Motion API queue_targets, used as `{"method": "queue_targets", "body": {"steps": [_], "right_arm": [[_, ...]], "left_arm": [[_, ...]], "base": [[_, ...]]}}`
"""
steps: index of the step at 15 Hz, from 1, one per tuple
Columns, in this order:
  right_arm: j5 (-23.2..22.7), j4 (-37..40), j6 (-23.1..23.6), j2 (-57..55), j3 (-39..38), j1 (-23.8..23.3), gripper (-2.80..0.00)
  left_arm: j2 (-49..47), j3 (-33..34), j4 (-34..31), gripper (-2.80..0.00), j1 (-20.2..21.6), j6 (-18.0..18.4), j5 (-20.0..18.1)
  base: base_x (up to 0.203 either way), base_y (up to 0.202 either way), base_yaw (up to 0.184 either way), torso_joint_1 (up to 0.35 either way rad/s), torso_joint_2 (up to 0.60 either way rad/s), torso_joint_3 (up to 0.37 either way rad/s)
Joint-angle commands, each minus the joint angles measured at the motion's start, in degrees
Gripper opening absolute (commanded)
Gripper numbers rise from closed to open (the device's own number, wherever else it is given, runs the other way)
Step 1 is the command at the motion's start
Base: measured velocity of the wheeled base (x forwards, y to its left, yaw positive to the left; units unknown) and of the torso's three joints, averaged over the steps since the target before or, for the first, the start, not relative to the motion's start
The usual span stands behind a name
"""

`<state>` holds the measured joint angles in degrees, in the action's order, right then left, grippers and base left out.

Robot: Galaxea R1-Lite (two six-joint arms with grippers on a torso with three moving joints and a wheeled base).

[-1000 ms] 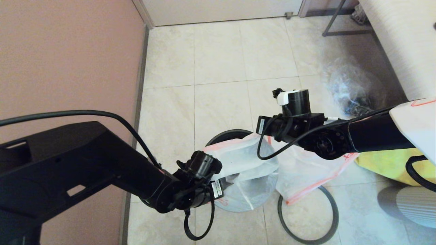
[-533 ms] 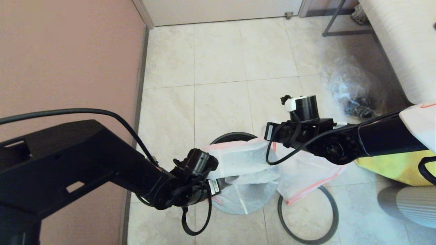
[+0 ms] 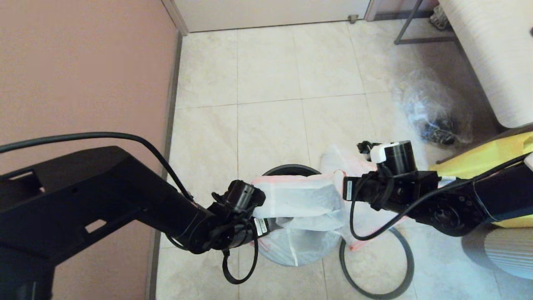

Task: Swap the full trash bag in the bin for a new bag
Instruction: Put the new garbage bag on the trash can

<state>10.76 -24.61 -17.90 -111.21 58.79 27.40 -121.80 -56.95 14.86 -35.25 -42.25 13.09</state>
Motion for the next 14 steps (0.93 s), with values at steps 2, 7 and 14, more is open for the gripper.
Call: {"method": "queue_targets", "body": {"steps": [2,7,14], "right_arm": [[-0.2,-0.8,1.4,5.1,-5.8,1.4,-2.80],[0.7,-1.3,13.2,14.6,-13.4,5.0,-2.80],[14.8,0.0,13.4,33.3,-18.5,-1.8,-2.80]], "left_arm": [[-0.5,-0.4,0.1,-2.80,0.7,-0.3,-0.3],[-2.1,-0.4,1.0,-2.80,0.6,-0.2,-0.5],[-3.8,-0.3,3.8,-2.80,1.1,1.3,-0.6]], "base": [[0.000,0.000,0.000,0.000,0.00,0.000],[0.000,0.000,0.000,0.000,0.00,0.000],[0.000,0.000,0.000,0.000,0.00,0.000]]}}
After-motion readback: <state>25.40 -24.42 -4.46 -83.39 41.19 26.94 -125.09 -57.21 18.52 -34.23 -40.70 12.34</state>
